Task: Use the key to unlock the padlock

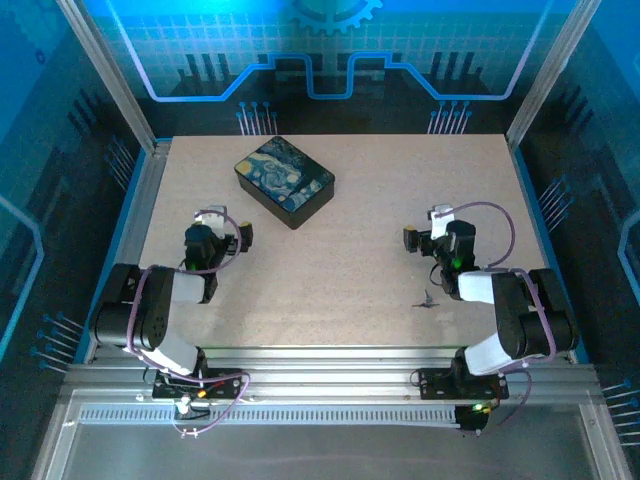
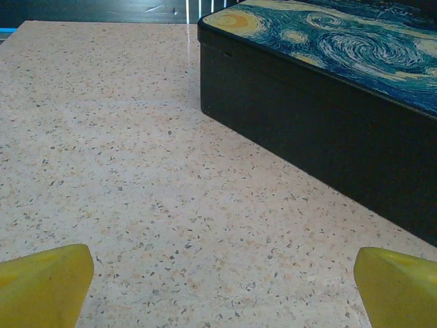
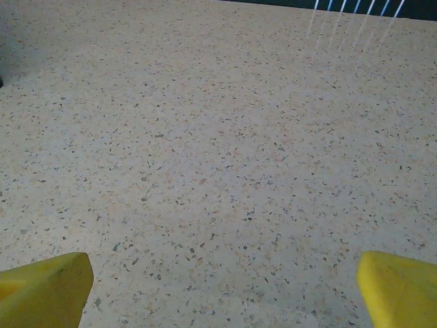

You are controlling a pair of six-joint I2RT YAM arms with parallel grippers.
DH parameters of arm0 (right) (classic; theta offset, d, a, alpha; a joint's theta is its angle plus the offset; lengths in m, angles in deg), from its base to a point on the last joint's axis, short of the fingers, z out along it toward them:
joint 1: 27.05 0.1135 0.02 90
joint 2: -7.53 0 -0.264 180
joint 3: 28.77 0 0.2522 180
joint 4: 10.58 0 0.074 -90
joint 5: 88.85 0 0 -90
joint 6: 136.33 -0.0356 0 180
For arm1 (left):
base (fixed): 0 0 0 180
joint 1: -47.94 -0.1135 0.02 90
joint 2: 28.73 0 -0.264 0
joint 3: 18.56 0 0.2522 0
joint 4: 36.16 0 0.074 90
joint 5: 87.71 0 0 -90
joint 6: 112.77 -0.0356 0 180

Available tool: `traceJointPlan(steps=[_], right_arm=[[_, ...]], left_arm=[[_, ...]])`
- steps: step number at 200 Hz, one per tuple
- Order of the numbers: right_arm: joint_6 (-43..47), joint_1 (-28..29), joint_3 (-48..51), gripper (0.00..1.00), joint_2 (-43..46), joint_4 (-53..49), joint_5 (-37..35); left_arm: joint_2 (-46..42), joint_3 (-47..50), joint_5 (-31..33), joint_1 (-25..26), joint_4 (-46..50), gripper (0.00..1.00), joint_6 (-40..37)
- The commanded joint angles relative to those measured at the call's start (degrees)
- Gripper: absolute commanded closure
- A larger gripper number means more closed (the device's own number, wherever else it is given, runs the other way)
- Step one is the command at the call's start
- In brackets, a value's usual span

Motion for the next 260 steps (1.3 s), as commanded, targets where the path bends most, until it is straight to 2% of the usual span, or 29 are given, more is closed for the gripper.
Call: traceJointPlan(steps=[1, 164, 174, 197, 210, 236, 247, 260], right_arm=[[0.7, -0.6, -1.0, 0.0, -0.2, 1.7, 0.5], [0.7, -0.7, -1.0, 0.0, -0.2, 1.6, 0.7], [0.6, -0.9, -1.3, 0.0, 0.0, 1.0, 0.8], [-0.2, -0.9, -6.2, 0.03, 5.3, -11.6, -1.2], [-1.0, -0.9, -10.2, 0.05, 8.0, -20.1, -1.8], [-4.3, 0.5, -23.2, 0.12, 7.2, -39.2, 8.4], [-5.8, 2.1, -27.9, 0.14, 5.6, -43.4, 11.8], [-7.7, 4.9, -33.2, 0.14, 3.1, -46.7, 12.8]], left_arm=[[0.0, -0.5, -0.6, -0.4, -1.3, 0.01, 0.7], [-0.2, -0.6, -1.9, -1.1, -1.0, 0.01, 1.5], [-1.3, -0.7, -0.5, -1.7, -0.2, 0.01, 2.7], [-7.9, -3.6, 6.6, -1.2, 10.8, 0.01, 4.2], [-10.1, -8.0, 7.6, -0.8, 20.1, 0.01, 4.1], [-10.6, -19.9, 7.6, -0.5, 40.0, 0.01, 13.4], [-9.2, -24.6, 7.0, 0.4, 46.1, 0.01, 16.9], [-6.8, -29.8, 6.0, 1.7, 52.9, 0.01, 19.5]])
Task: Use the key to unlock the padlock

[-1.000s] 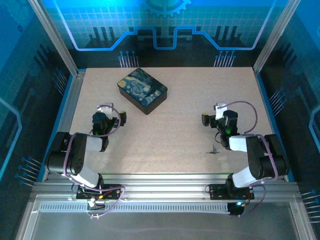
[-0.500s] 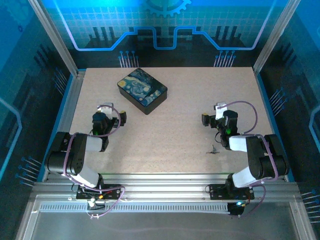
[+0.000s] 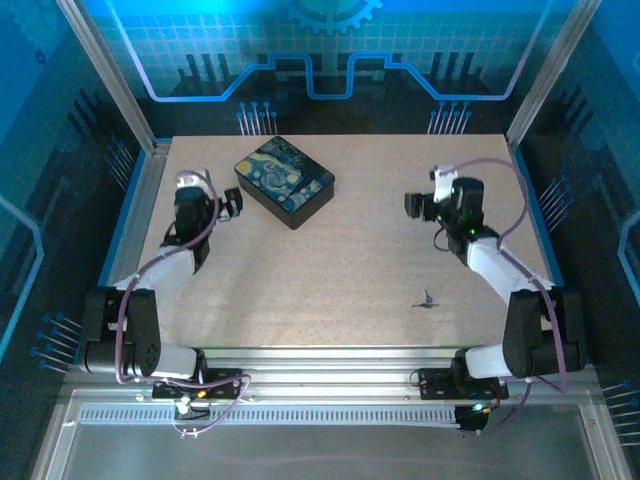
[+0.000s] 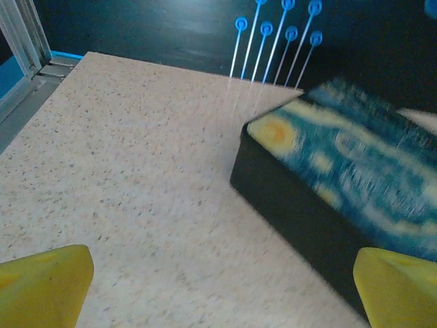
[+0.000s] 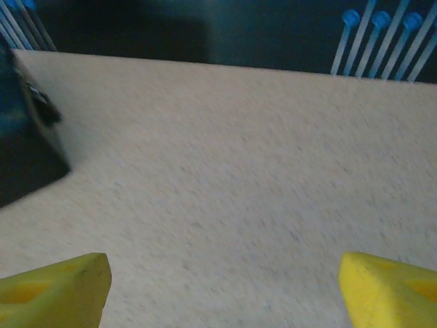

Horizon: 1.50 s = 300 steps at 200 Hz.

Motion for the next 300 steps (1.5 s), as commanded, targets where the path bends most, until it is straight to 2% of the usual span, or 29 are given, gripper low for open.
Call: traceJointPlan(steps=[1, 26, 56, 100, 152, 218, 272, 300], right_arm=[[-4.4, 4.2, -8.2, 0.14, -3.0, -15.0, 6.9], [-6.9, 10.2, -16.3, 0.14, -9.7, -18.2, 7.2], [-9.9, 14.7, -26.7, 0.16, -19.4, -20.1, 7.4], [-17.0, 16.2, -39.1, 0.18, -33.0, -18.6, 9.7], [-20.6, 17.3, -51.4, 0.19, -46.0, -18.1, 11.5], [-21.9, 17.5, -62.5, 0.18, -56.0, -20.6, 14.2], [-19.7, 17.8, -69.8, 0.21, -60.5, -24.2, 18.7], [-17.4, 18.6, -67.8, 0.26, -59.3, -22.9, 20.9]], left_arm=[[2.6, -8.4, -0.1, 2.2, 20.0, 0.01, 8.6], [9.5, -18.4, -4.3, 2.8, 31.1, 0.01, 13.7], [15.0, -23.3, -8.6, 2.8, 31.1, 0.01, 16.8], [18.8, -25.4, -10.8, 2.8, 31.5, 0.01, 17.8], [22.5, -27.9, -13.4, 2.8, 30.9, 0.01, 18.0], [27.0, -32.0, -15.9, 3.4, 30.8, 0.01, 18.3], [28.8, -33.8, -17.3, 3.7, 30.8, 0.01, 19.0], [30.6, -36.9, -18.2, 3.7, 32.6, 0.01, 17.0]])
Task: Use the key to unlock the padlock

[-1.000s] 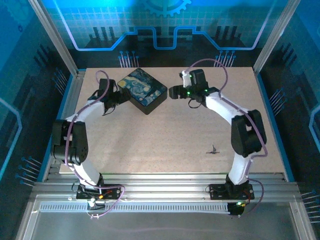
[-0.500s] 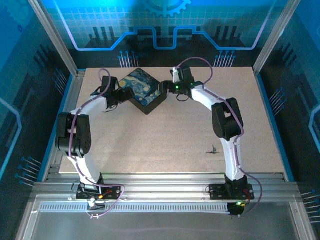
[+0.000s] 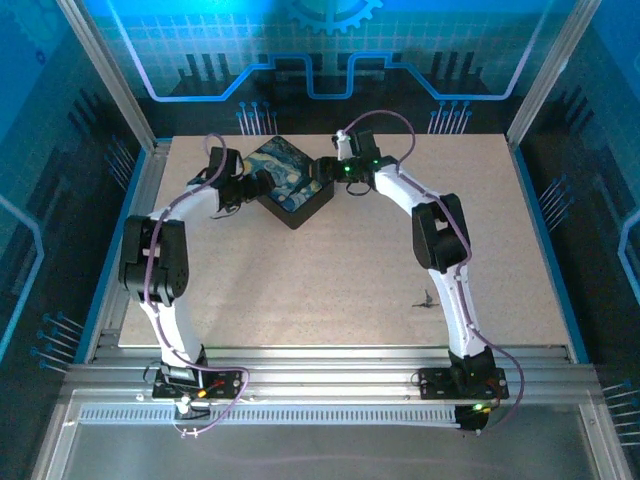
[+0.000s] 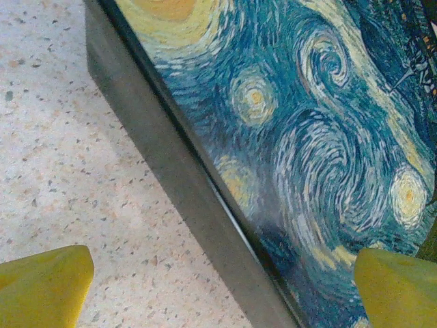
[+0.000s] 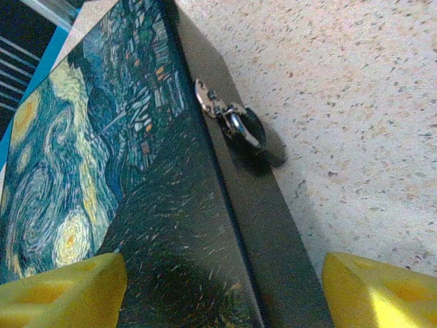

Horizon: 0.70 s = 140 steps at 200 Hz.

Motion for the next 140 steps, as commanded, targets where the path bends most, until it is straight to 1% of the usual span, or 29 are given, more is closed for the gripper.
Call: traceJointPlan(steps=[1, 24, 40, 60, 102, 118, 140], right_arm=[[2.5, 1.5, 0.5, 0.26, 0.3, -0.7, 4.0], [4.0, 2.7, 3.6, 0.29, 2.7, -0.1, 5.9], [4.5, 3.6, 7.8, 0.31, 5.7, 1.8, 6.4], [4.1, 5.0, 14.1, 0.37, 10.3, 5.1, 6.8], [1.0, 10.3, 27.9, 0.37, 19.6, 12.2, 4.1], [-0.1, 12.8, 31.0, 0.37, 21.8, 13.0, 3.0], [-1.8, 16.0, 32.8, 0.36, 23.0, 14.3, 1.8]], left_arm=[[1.7, -3.8, -2.1, 0.4, 2.2, 0.01, -0.7], [3.1, -5.6, -2.2, 0.4, 2.9, 0.01, -1.9], [4.4, -7.0, -3.1, 0.4, 3.4, 0.01, -2.5], [5.6, -8.2, -4.0, 0.4, 4.0, 0.01, -3.2], [6.5, -8.3, -6.3, 1.4, 3.1, 0.01, -3.8], [6.8, -8.6, -7.5, 2.5, 2.3, 0.01, -4.5], [8.3, -10.4, -9.3, 4.3, 1.6, 0.01, -4.6]])
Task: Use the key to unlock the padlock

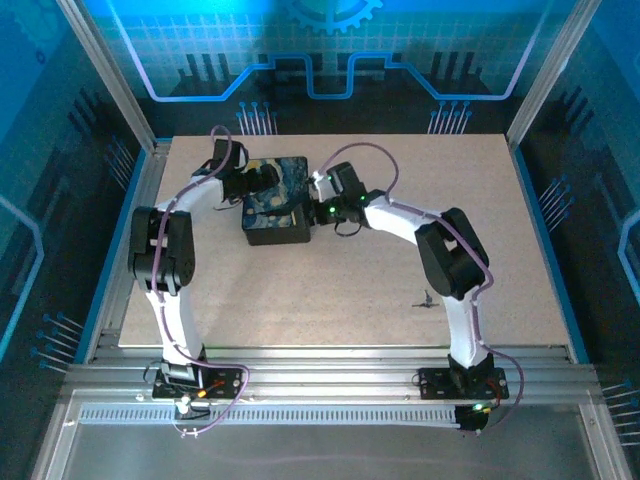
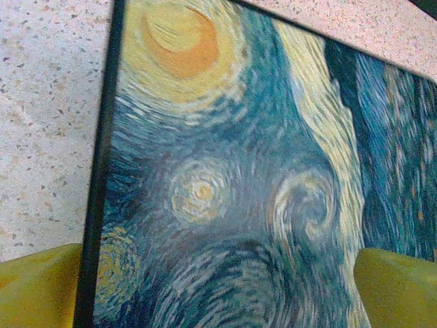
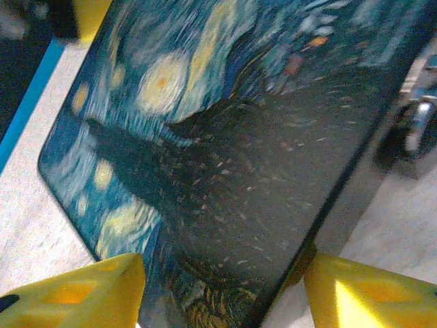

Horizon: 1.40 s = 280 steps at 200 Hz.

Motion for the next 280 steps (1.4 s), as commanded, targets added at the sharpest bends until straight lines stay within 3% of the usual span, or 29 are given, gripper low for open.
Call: traceJointPlan(steps=[1, 49, 89, 131, 181, 214, 280], right_arm=[[-2.2, 4.5, 1.0, 0.36, 3.1, 6.7, 0.5], [-2.5, 6.0, 0.6, 0.34, 4.8, 6.5, -0.9], [0.2, 2.5, 3.0, 0.32, 10.3, 2.4, -1.4], [4.0, -2.3, 0.5, 0.28, 10.3, -1.0, -1.5], [9.6, -7.9, -14.0, 0.23, 1.0, -6.9, -1.7], [7.8, -11.7, -27.1, 0.21, -9.2, -10.3, 0.3], [4.6, -12.9, -49.4, 0.18, -26.3, -18.9, 5.4]], left_arm=[[2.6, -3.1, -7.5, 4.1, -0.5, 0.01, -0.9], [2.8, -3.1, -8.7, 5.1, -5.6, 0.01, 0.9], [-2.3, -3.5, 1.9, 1.9, 2.7, 0.01, -0.9], [-9.3, 3.2, 6.4, 0.2, 8.6, 0.01, -1.2], [-19.4, 14.4, 6.5, 1.0, 13.9, 0.01, 3.4], [-25.4, 21.8, 2.8, 3.0, 13.4, 0.01, 6.4], [-21.2, 20.1, -1.0, 4.7, 11.9, 0.01, 7.2]])
